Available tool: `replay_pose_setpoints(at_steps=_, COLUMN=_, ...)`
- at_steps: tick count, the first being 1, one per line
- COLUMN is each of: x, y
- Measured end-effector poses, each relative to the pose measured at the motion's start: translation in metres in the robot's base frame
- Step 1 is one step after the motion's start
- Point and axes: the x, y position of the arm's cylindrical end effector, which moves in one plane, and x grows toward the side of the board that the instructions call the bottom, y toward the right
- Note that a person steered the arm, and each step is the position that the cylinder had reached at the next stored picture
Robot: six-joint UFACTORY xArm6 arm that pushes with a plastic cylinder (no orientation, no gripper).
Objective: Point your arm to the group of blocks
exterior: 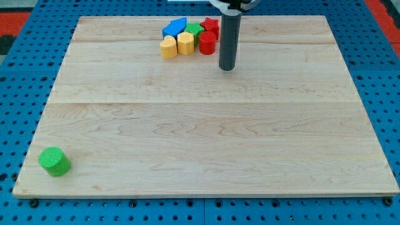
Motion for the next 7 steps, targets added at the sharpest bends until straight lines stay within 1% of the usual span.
replay_pose_setpoints(at_steps=2, x=-0.009, y=0.0)
replay_pose_setpoints(at_steps=3, x=0.017, y=-0.002)
replay_pose_setpoints(at_steps=4, x=0.03, y=-0.071)
replay_pose_setpoints(at_steps=5, x=0.025, y=-0.186)
replay_pose_setpoints(at_steps=6, x=0.006, y=-0.236)
replay_pose_setpoints(at_steps=7, x=0.004, y=-0.222)
